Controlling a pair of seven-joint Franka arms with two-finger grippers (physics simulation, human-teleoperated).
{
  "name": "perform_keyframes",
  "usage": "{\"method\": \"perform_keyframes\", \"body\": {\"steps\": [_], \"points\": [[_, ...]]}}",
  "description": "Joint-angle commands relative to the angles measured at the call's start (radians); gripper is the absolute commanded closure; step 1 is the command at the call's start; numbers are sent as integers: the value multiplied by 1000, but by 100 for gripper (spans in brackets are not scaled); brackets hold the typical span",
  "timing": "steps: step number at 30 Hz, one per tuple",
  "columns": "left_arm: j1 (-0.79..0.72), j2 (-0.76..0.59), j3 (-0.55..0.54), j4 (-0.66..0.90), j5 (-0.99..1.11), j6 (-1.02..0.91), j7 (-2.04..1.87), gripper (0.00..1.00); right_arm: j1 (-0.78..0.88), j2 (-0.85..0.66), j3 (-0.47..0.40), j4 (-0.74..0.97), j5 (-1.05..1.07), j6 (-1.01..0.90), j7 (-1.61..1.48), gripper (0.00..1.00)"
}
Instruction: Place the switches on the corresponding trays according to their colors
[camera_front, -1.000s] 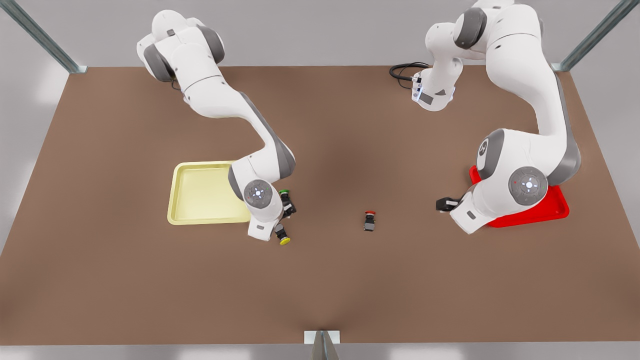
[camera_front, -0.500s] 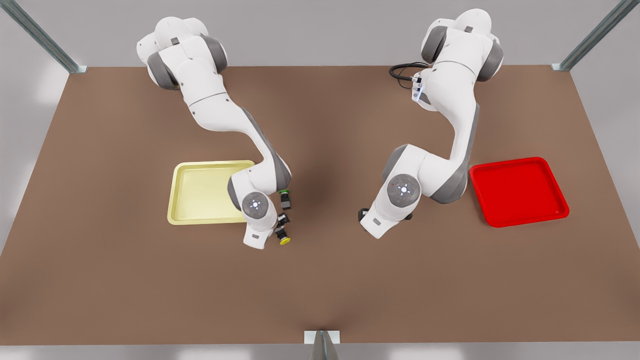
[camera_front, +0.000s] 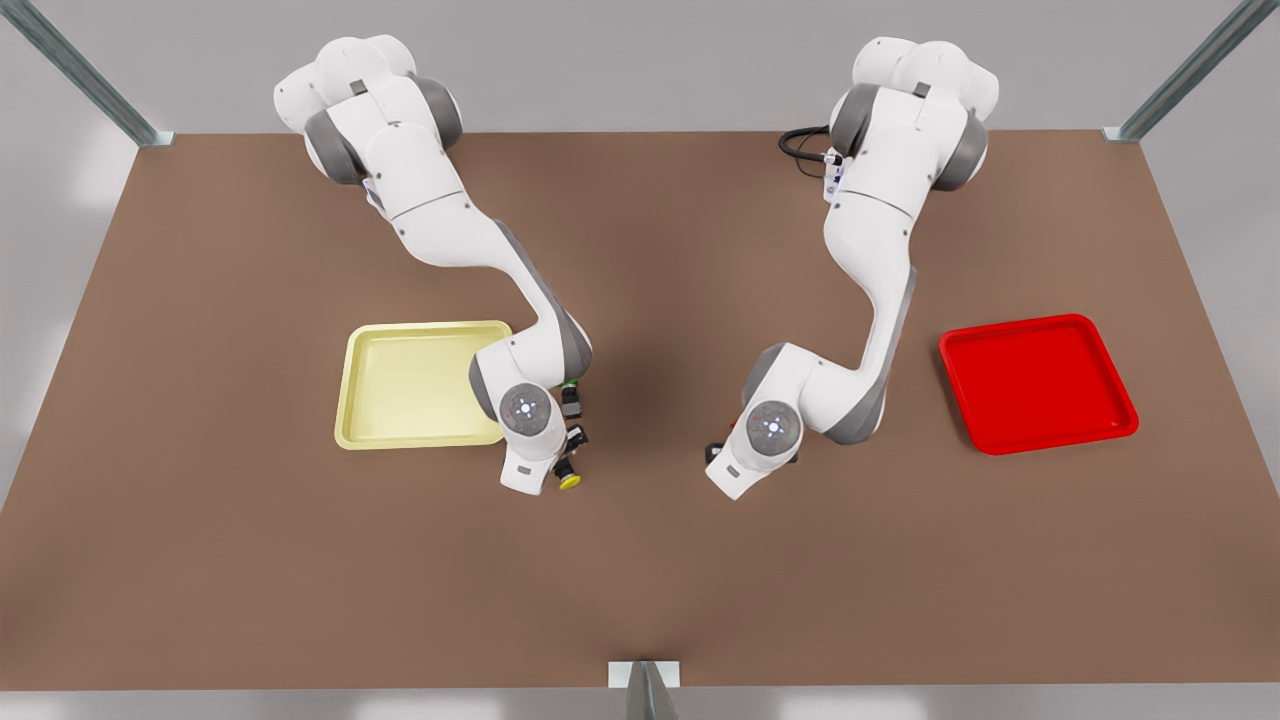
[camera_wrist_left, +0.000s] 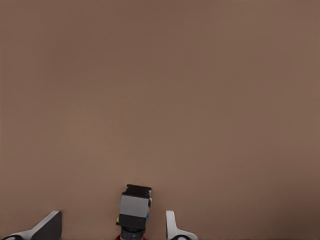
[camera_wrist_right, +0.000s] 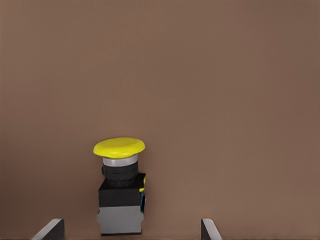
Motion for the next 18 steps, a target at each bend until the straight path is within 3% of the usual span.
{"method": "perform_keyframes", "body": {"steps": [1, 18], "points": [[0, 0, 0, 0, 0, 0, 2, 0, -2, 0, 0, -2, 0, 0, 0, 0], [-31, 21, -2, -35, -10, 63, -11, 0, -3, 59, -3, 2, -11, 38, -11, 0]]}}
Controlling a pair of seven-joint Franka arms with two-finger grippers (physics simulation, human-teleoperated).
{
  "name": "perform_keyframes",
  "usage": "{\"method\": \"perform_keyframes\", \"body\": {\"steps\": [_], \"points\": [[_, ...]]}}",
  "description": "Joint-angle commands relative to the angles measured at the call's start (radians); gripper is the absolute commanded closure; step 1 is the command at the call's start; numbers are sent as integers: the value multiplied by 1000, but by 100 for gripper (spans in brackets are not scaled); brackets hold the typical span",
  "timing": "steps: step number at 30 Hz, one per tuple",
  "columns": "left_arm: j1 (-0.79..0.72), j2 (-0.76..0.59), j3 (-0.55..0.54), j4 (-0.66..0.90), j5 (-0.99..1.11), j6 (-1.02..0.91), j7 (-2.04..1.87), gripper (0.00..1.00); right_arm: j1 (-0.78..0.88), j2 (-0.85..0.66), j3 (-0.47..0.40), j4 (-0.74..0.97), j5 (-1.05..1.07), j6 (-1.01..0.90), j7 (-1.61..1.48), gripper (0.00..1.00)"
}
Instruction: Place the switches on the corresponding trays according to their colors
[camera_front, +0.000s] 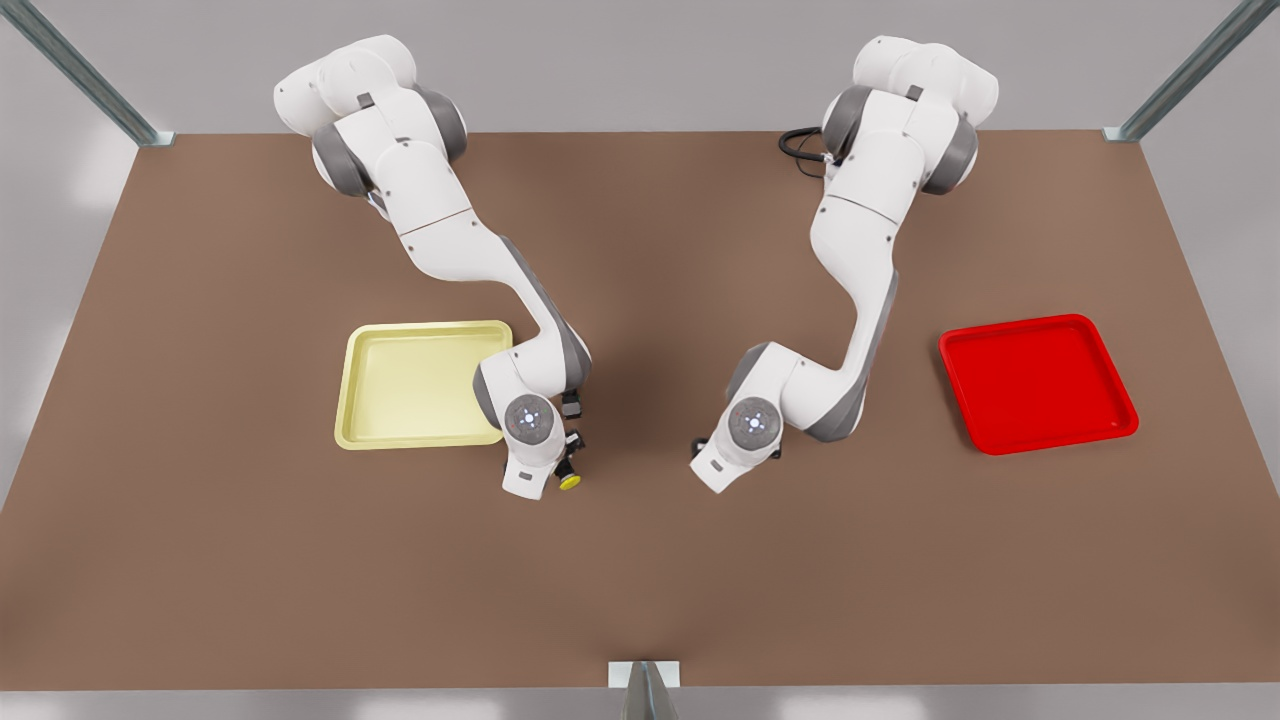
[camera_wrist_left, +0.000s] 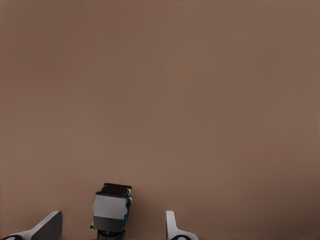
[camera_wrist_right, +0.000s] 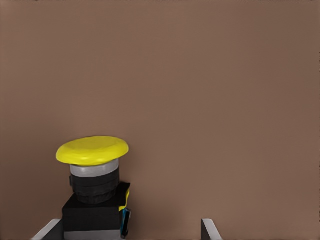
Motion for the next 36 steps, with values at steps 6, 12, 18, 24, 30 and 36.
{"method": "perform_keyframes", "body": {"steps": [6, 12, 18, 24, 30, 36], "points": [[5, -31, -1, -61, -2, 18, 6, 0, 0, 1, 0, 0, 0, 0, 0, 13], [5, -21, -1, -68, -4, 35, 8, 0, 0, 9, 0, 2, 0, 0, -2, 14], [5, -20, -1, -94, -4, 70, 8, 0, 0, 11, 0, 5, 0, 0, -3, 30], [3, -24, -1, -131, -10, 104, 8, 0, -2, 9, 0, 6, 0, -2, -5, 38], [-6, -31, -1, -151, -25, 119, 6, 0, -2, 9, 0, 8, 0, 0, -3, 38], [-23, -31, -1, -153, -27, 125, -3, 0, -2, 6, 0, 9, 0, -8, -6, 36]]}}
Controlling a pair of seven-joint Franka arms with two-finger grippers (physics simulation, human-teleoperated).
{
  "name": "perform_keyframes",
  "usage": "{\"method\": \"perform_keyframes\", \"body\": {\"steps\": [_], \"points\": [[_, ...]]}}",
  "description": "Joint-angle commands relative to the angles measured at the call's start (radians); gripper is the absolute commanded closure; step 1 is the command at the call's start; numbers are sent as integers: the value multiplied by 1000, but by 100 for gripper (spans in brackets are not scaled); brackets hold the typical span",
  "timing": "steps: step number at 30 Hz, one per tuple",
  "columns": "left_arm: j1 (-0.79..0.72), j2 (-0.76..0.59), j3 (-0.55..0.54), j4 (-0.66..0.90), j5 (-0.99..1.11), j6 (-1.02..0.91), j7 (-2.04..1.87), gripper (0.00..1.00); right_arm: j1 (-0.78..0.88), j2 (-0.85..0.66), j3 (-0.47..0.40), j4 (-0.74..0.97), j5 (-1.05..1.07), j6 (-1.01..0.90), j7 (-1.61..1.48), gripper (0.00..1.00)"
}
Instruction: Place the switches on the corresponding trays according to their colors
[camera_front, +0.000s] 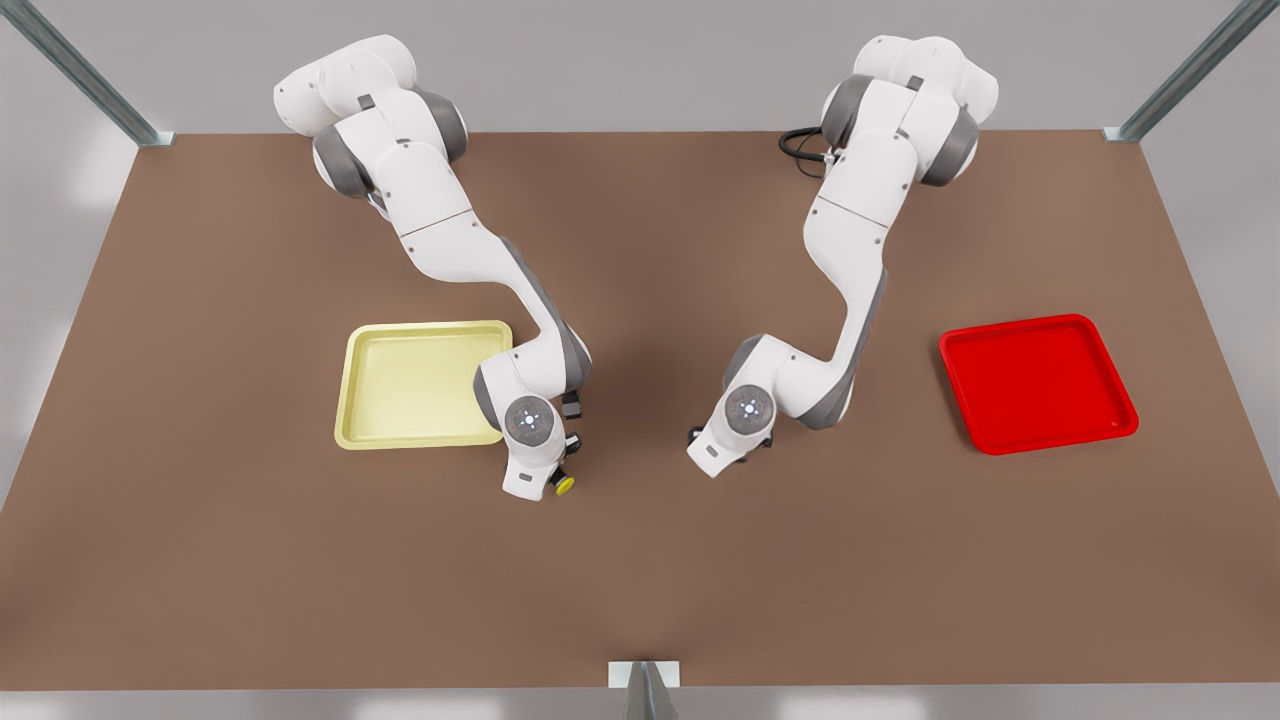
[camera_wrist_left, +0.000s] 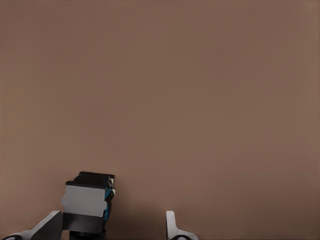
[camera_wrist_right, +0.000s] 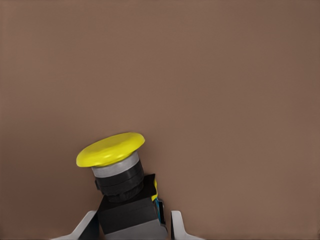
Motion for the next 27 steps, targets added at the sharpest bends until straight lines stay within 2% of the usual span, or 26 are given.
{"method": "perform_keyframes", "body": {"steps": [1, 8, 11, 17, 18, 26, 27], "points": [[0, 0, 0, 0, -1, 1, 0, 0, 0, -2, 0, 0, 0, -2, 0, 36], [-14, 14, 0, 6, 2, 44, 0, 0, -2, 1, 0, 0, -2, 1, 0, 36], [-14, 14, 2, 6, 2, 50, 2, 0, -2, 3, 0, 0, -2, 4, -12, 40], [-9, 2, 0, 11, 2, 41, 9, 0, 0, 3, 0, 0, 0, 4, -12, 41], [-8, -1, 0, 11, 2, 39, 9, 0, 0, 3, 0, 0, 0, 4, -12, 44], [-9, 3, 2, 3, 1, 47, 14, 0, 0, 3, 0, 0, 0, 4, -12, 45], [-11, 6, 0, 3, 2, 47, 14, 0, 0, 3, 0, 0, 0, 4, -14, 47]]}}
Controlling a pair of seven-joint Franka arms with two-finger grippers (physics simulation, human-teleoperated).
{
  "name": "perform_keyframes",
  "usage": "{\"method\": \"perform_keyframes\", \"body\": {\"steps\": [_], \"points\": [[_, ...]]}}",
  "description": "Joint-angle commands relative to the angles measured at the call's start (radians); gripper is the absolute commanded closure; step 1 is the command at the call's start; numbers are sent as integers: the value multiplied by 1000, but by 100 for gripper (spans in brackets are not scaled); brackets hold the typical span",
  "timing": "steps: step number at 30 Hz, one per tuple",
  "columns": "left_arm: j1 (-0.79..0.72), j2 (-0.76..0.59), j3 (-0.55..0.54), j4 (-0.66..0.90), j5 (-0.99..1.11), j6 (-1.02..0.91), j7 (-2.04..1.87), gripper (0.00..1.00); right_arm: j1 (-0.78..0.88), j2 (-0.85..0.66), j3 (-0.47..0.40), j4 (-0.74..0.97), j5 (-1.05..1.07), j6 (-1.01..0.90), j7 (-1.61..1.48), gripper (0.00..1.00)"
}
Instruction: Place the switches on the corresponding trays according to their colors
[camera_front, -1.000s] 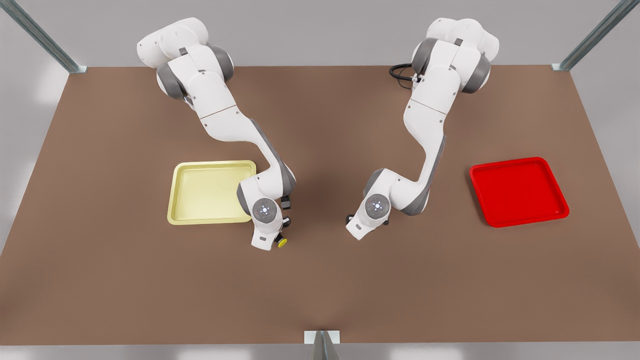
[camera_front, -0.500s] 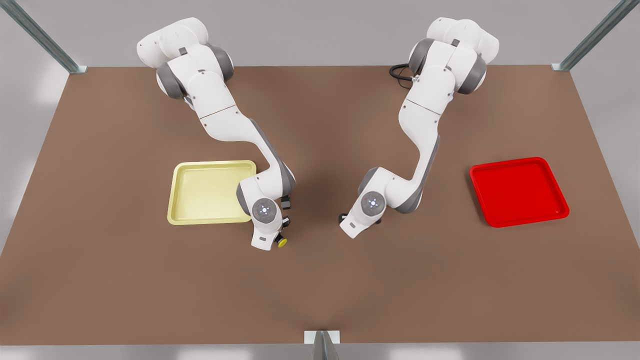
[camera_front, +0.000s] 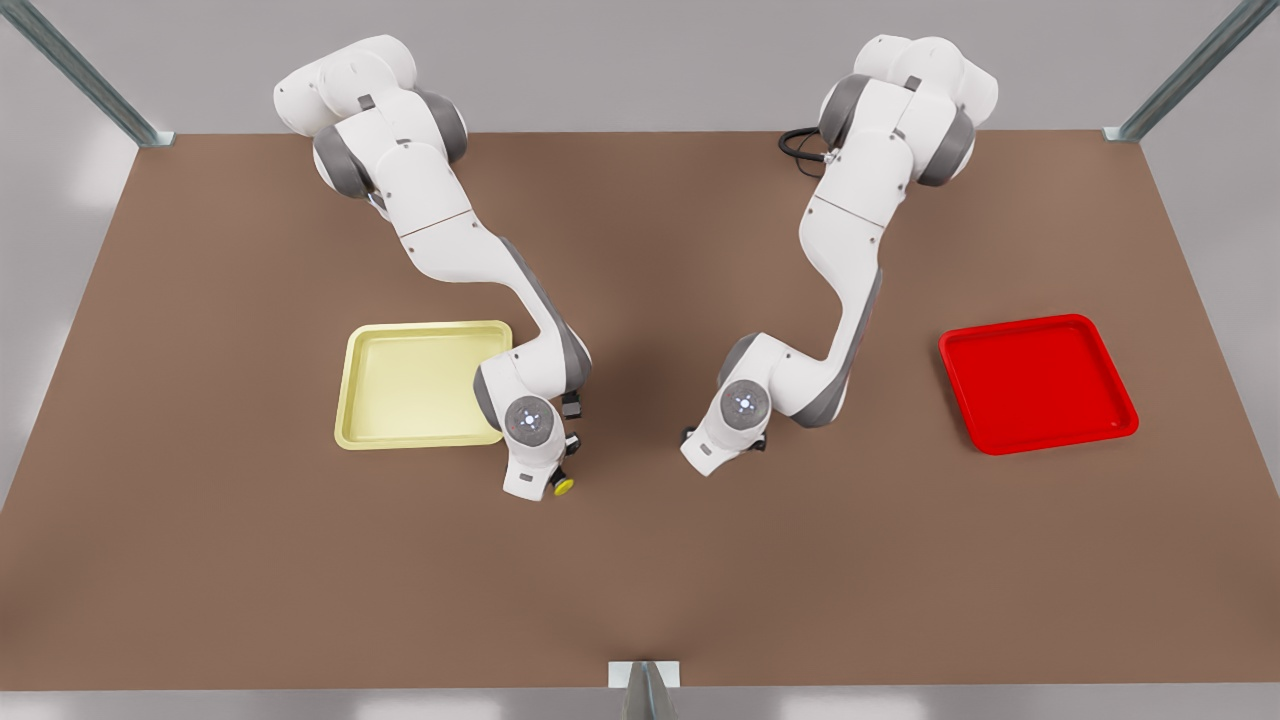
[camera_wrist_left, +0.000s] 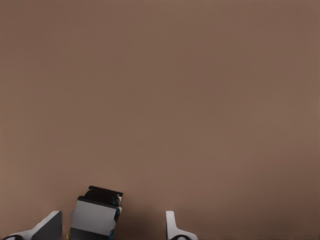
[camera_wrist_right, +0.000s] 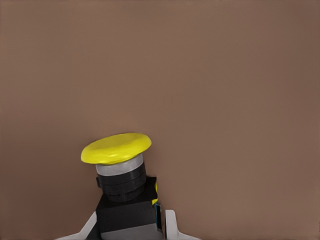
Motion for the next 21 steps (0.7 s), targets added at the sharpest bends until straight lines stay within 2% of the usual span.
{"method": "perform_keyframes", "body": {"steps": [1, 10, 14, 15, 17, 18, 21], "points": [[0, 0, 0, 0, 2, 0, 3, 0, 0, 0, 0, 0, 1, 0, 0, 48], [2, 14, 0, 0, 2, 25, 5, 0, -5, -12, 0, 2, 1, -11, -4, 48], [0, 29, 0, -1, 2, 51, 3, 1, -6, -26, 0, 0, 0, -15, -6, 44], [-2, 28, 0, -1, 2, 51, 3, 5, -8, -29, 0, 0, 0, -23, -6, 44], [0, 28, 0, -1, 2, 51, 5, 28, -18, -63, 0, -12, 0, -43, -6, 44], [0, 28, 2, -1, 3, 51, 5, 31, -28, -78, 0, -14, 0, -94, -30, 44], [0, 26, 0, -1, 3, 51, 5, 31, -44, -94, 0, -37, 0, -92, -34, 44]]}}
